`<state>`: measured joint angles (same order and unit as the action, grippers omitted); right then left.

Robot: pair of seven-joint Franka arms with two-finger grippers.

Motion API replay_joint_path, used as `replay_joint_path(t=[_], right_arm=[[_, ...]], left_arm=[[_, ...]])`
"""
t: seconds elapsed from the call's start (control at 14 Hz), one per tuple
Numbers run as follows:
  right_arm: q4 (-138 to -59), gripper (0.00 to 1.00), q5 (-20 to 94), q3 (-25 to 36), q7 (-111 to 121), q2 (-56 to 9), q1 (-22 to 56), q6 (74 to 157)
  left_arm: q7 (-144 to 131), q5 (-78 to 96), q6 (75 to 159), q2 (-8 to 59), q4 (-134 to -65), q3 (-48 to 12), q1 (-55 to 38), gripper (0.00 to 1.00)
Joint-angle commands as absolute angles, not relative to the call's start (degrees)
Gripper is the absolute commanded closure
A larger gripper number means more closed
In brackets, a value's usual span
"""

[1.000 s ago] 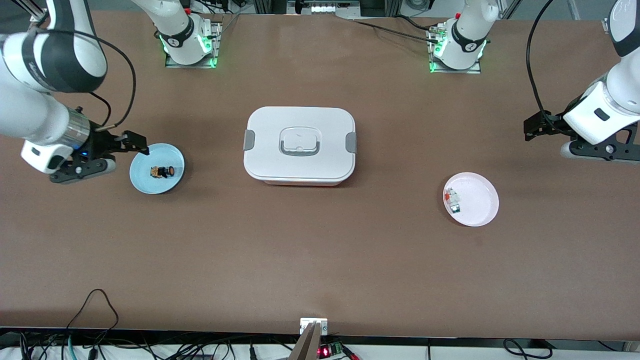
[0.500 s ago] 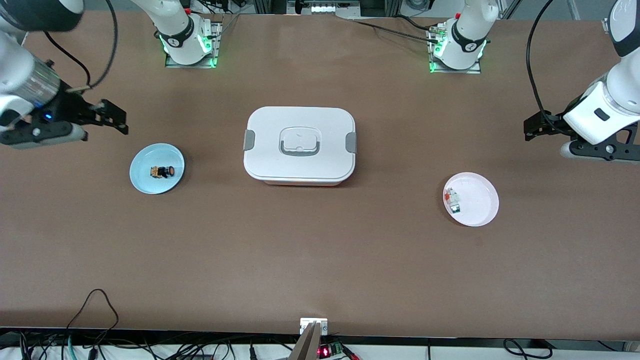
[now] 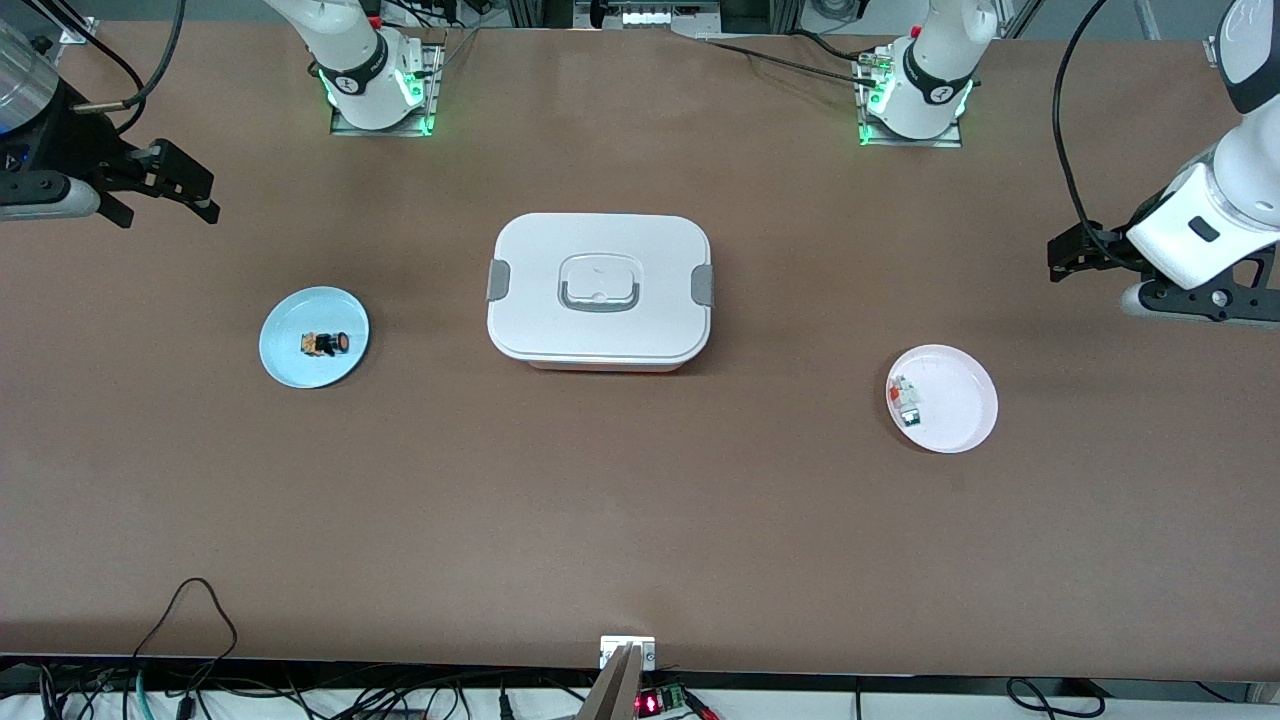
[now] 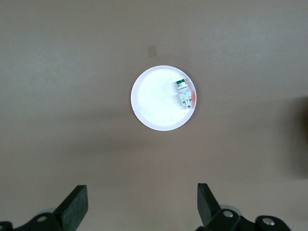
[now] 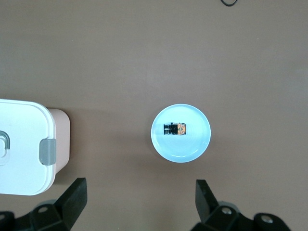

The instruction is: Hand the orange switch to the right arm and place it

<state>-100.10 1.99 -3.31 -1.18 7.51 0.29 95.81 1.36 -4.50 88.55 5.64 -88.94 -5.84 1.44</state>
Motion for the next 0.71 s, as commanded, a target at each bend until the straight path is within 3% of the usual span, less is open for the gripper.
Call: replay_joint_path(t=[0.0,0.64], right_arm=[[-97.56,0.00,0.01,-4.13,-2.20,7.03,-0.18,94.66],[-97.65,0.00,0.00,-4.04,-2.20,6.15,-0.70,94.31]], left_arm=[[0.97,-3.78,87.98,5.19,-89.03,-5.54,1.32,0.00],[1.05,-3.78,86.48,4.92,-88.95,-5.54,1.58,0.00]])
